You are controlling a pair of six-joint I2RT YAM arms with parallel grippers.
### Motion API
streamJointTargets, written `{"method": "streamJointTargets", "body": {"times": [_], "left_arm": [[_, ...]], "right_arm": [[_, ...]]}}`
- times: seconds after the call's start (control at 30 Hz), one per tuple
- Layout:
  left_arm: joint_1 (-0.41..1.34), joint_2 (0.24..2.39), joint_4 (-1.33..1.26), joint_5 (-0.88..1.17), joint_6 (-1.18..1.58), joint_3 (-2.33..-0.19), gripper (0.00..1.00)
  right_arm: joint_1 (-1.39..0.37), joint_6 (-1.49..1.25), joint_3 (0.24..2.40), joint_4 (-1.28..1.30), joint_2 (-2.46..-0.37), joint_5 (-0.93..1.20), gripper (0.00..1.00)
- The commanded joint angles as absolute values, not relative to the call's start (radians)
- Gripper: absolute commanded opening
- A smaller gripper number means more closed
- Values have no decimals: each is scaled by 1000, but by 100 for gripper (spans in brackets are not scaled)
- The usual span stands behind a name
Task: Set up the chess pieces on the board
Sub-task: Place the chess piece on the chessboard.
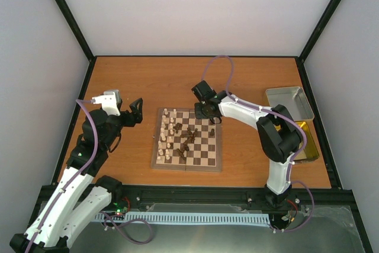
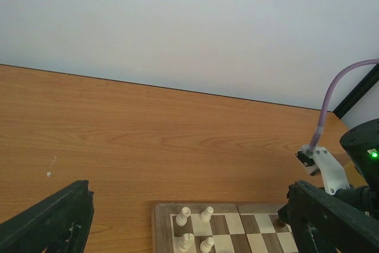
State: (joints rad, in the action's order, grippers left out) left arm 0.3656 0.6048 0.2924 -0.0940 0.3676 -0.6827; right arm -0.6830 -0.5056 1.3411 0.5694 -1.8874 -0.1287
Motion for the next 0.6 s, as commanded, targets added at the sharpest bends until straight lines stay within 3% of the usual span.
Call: {"method": "streamJointTargets", "body": {"times": [0.0, 0.57], "left_arm": [[370, 604, 273, -104, 367, -690, 90], [370, 604, 276, -100, 367, -689, 90]], "right_arm": [[-675, -518, 1332, 549, -1864, -127, 10], [-672, -519, 1339, 564, -1879, -152, 18]]}}
